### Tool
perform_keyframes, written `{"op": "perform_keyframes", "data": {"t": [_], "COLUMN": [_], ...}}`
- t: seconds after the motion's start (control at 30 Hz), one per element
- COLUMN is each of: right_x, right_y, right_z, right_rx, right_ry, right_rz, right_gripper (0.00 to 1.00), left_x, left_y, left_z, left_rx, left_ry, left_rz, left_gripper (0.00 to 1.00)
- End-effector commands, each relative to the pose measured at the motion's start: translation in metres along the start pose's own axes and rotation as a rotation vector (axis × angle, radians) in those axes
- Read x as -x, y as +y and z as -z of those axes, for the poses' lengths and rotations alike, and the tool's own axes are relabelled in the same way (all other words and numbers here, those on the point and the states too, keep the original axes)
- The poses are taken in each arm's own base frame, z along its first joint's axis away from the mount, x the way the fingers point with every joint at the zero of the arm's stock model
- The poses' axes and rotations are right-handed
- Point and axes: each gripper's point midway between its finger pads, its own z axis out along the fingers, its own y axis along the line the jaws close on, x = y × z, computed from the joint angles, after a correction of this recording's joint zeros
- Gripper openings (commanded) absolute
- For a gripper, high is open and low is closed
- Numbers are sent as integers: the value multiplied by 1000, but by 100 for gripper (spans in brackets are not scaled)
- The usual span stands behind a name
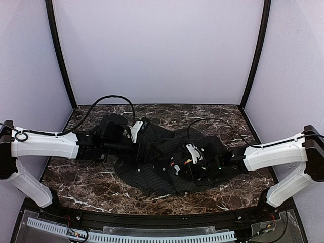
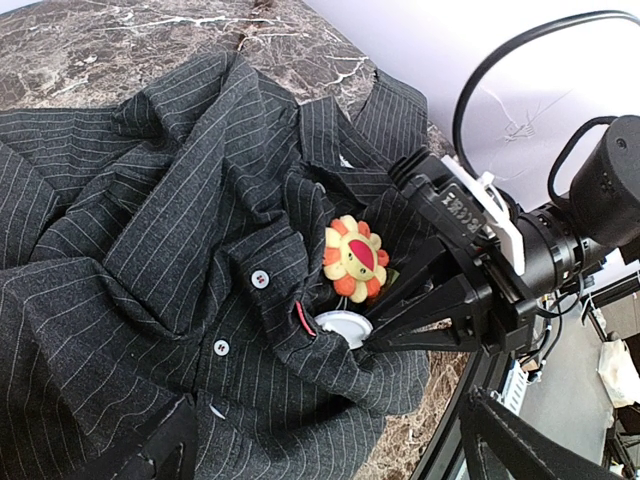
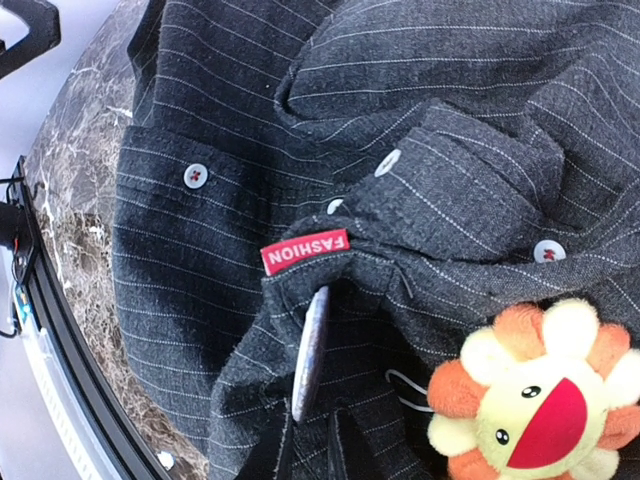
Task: Remove the brooch from the garment
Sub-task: Pick up the brooch from the crumpled clothing.
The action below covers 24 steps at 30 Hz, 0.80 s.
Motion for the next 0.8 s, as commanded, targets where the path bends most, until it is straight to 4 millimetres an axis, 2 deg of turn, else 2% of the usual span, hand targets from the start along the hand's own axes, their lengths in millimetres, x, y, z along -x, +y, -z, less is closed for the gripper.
{"op": "perform_keyframes", "data": {"t": [0.0, 0.13, 0.27, 0.37, 0.43, 0.57, 0.77], "right_x": [12, 13, 15, 20, 21, 14, 6], "right_y": [12, 14, 13, 23, 31, 51, 68], "right_z": [-3, -5, 2, 18, 28, 48, 74], "right_rx": [38, 41, 14, 30, 48, 118, 184], "right_ry": [-40, -26, -5, 27, 69, 186, 336], "right_rz": [15, 28, 55, 110, 157, 227, 295], "right_gripper": [11, 0, 0, 0, 0, 0, 0], "left_x": [7, 6, 3, 1, -1, -3, -1], "left_y": [-5, -4, -5, -9, -18, -47, -75], "left_z": [4, 4, 4, 3, 1, -1, -3], "left_rx": [-6, -6, -18, -50, -93, -222, -330], "left_ry": [-26, -27, -31, -31, -25, -19, -20], "left_rz": [-10, -18, -41, -65, -84, -132, -179], "left_gripper": [92, 92, 92, 91, 90, 85, 74]}}
